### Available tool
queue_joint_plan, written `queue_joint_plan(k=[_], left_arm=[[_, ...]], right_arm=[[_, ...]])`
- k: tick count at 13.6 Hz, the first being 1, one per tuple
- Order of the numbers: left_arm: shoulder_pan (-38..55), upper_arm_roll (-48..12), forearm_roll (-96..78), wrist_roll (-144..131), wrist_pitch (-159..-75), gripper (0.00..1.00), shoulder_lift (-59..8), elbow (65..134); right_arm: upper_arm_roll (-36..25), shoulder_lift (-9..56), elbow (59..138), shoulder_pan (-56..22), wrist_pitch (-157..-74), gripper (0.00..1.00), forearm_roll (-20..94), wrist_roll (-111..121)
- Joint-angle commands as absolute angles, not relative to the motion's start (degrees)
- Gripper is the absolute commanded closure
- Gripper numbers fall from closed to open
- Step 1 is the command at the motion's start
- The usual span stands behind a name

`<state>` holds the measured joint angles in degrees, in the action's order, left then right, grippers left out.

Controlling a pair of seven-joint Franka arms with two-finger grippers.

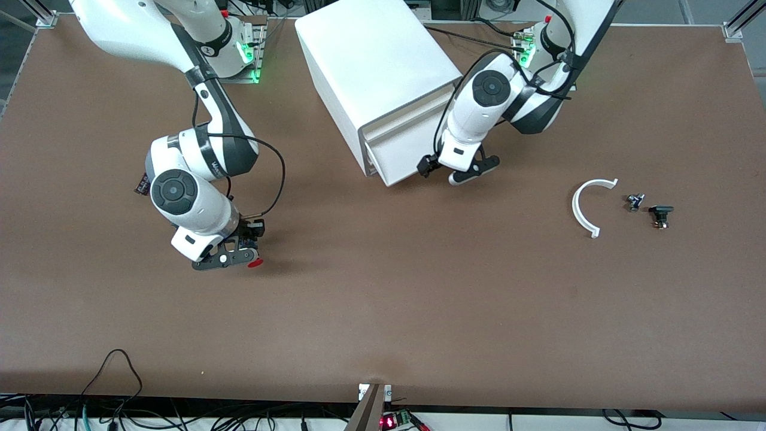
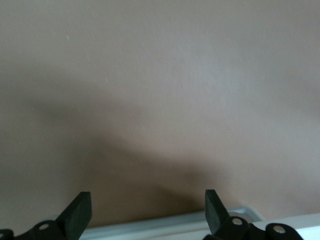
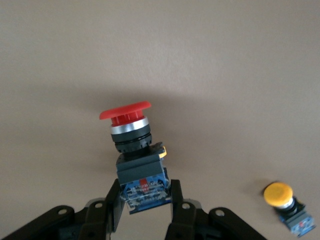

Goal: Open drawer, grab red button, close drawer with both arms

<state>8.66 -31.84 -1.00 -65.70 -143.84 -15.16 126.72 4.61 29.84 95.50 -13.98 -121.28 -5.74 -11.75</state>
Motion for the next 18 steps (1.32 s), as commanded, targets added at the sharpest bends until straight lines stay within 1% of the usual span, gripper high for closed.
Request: queue_joint_plan(k=[1,3,6,9,13,14,16,18], left_arm=[[8.53,-36.37,-0.26,-66.45,-142.21,0.00,-12.48,129.20],[8.53,-37.70,-0.26,-66.45,-139.41,0.00,-12.22,129.29],[8.44,-37.79,-0.26,-66.53,-138.78,0.00,-12.04,129.29],[8.00,-39.46,-0.35,-66.53,-138.60,0.00,-10.73,129.29],[1.16,-38.24,0.00,-66.36,-139.30,0.00,-8.88,128.50],[0.27,-36.67,0.26,-66.36,-139.92,0.00,-8.35,127.02],[0.09,-30.88,0.61,-65.40,-139.92,0.00,-7.74,122.36],[-0.09,-27.18,0.53,-54.65,-137.91,0.00,-6.86,120.42]], right_arm=[[4.75,26.72,102.37,-13.28,-125.05,0.90,-5.01,-14.76],[4.40,25.58,107.38,-11.79,-129.00,0.90,-5.01,-14.77],[4.39,22.16,113.98,-9.94,-132.36,0.90,-5.18,-13.98],[4.39,19.78,117.15,-9.06,-132.54,0.90,-5.54,-13.80],[3.96,19.07,119.88,-6.95,-134.72,0.90,-5.89,-10.12],[3.78,19.33,120.75,-6.33,-136.56,0.90,-5.98,-8.80],[3.17,19.86,122.86,-5.80,-140.43,0.89,-5.98,-7.47],[3.08,20.21,124.27,-5.54,-143.08,0.88,-5.98,-6.95]])
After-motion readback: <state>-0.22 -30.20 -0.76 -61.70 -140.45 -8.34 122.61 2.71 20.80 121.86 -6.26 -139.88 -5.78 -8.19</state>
